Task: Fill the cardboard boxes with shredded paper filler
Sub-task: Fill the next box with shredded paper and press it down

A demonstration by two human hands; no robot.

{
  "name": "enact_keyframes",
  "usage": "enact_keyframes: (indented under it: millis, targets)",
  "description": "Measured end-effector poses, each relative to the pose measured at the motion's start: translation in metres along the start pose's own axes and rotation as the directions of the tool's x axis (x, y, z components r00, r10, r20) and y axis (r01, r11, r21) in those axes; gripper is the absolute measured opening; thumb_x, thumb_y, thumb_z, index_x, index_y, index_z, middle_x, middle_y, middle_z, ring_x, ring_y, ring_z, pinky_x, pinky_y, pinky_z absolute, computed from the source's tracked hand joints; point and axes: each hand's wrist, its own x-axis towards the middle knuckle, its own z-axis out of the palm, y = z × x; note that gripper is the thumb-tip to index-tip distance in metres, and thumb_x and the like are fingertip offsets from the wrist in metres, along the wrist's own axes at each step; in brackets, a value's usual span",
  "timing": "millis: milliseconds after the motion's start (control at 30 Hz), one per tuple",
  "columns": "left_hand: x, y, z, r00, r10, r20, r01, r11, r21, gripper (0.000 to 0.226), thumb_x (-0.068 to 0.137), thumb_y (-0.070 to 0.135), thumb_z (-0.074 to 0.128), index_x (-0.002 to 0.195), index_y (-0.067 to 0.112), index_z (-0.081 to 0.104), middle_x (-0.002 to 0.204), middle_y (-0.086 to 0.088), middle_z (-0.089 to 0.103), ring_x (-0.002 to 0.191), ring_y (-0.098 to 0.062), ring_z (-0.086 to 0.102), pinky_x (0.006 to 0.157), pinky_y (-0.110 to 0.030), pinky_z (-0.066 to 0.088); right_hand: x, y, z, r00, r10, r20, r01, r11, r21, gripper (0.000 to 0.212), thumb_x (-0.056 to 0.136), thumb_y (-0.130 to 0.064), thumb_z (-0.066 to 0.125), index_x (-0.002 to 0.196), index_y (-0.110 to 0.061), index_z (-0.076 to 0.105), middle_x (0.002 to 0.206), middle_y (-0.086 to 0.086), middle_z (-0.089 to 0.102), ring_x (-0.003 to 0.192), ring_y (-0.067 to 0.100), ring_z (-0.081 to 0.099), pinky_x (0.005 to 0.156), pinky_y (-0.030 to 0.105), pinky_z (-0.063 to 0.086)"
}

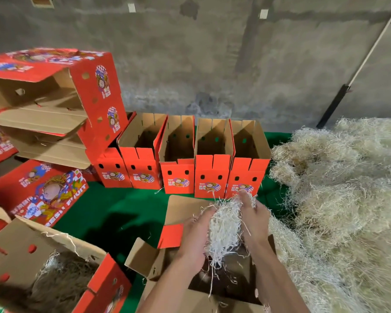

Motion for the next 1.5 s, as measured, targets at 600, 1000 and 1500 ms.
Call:
enact_keyframes:
  millis: [600, 1000, 1500]
  targets:
    - [0.039, 0.052, -0.035, 0.988, 0.114, -0.106, -0.135, 0.967, -0.218, 0.037, 0.077, 0.024, 0.083, 0.103, 0.006, 0.065, 0.096, -0.019, 0.07, 0.094, -0.035, 0.067, 0.095, -0.054, 0.05, -0.036, 0.015, 0.007, 0.985, 0.068, 0.156, -0.073, 0.997, 0.028, 0.088, 0.074, -0.077, 0.067, 0.106, 0.003, 0.056, 0.047, -0.007, 0.026, 0.042, 0.013, 0.021, 0.049, 0.032, 0.036]
    - [0.042, 0.062, -0.042, 0.985, 0.144, -0.093, -0.147, 0.989, -0.022, 0.033, 0.079, 0.034, 0.081, 0.097, 0.01, 0.067, 0.073, -0.008, 0.073, 0.059, -0.024, 0.069, 0.058, -0.037, 0.06, -0.026, 0.016, -0.002, 0.994, 0.092, 0.066, -0.098, 0.991, 0.095, 0.072, 0.084, -0.059, 0.071, 0.12, 0.002, 0.057, 0.07, 0.023, 0.064, 0.059, 0.037, 0.066, 0.097, 0.055, 0.051]
    - [0.021, 0.037, -0.063, 0.985, -0.101, 0.143, 0.054, 0.953, 0.297, 0.07, 0.062, 0.045, 0.085, 0.118, 0.018, 0.052, 0.124, -0.016, 0.062, 0.118, -0.034, 0.06, 0.103, -0.057, 0.047, 0.013, 0.004, -0.023, 0.993, 0.102, 0.061, -0.099, 0.994, -0.041, 0.077, 0.088, -0.044, 0.07, 0.148, -0.006, 0.041, 0.039, -0.01, 0.033, 0.035, 0.005, 0.036, 0.066, 0.029, 0.044]
